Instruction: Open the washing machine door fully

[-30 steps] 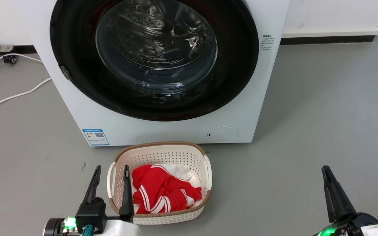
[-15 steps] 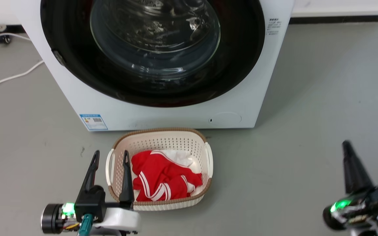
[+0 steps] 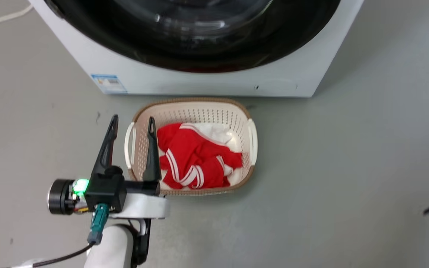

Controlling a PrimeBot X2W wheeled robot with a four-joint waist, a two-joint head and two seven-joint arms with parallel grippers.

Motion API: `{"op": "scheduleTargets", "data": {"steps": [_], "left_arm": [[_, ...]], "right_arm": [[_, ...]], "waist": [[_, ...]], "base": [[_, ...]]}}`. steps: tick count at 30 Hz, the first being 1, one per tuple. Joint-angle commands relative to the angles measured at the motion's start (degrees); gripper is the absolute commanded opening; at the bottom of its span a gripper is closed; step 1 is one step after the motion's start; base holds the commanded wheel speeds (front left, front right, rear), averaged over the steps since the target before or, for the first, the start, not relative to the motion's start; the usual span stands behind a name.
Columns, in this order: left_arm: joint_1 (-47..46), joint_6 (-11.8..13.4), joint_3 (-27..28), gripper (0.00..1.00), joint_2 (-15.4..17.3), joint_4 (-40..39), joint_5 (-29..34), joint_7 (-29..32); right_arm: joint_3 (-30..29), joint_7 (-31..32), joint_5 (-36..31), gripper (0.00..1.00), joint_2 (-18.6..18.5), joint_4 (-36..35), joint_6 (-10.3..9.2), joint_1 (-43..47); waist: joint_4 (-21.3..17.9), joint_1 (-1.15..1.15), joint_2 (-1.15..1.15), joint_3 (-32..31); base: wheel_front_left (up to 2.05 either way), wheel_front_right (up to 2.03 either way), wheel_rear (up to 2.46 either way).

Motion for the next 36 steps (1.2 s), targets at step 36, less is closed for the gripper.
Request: {"op": "scheduleTargets", "data": {"steps": [36], "left_arm": [[-10.59, 3.38, -6.49, 1.0, -0.09, -1.75, -3.64, -0.16]], "right_arm": [[17.58, 14.3, -11.19, 0.0, -9.7, 29.72, 0.03, -47.56]], "waist": [[9.26, -0.01, 0.0, 17.26]], "base": [[0.0, 0.0, 0.0]]}}
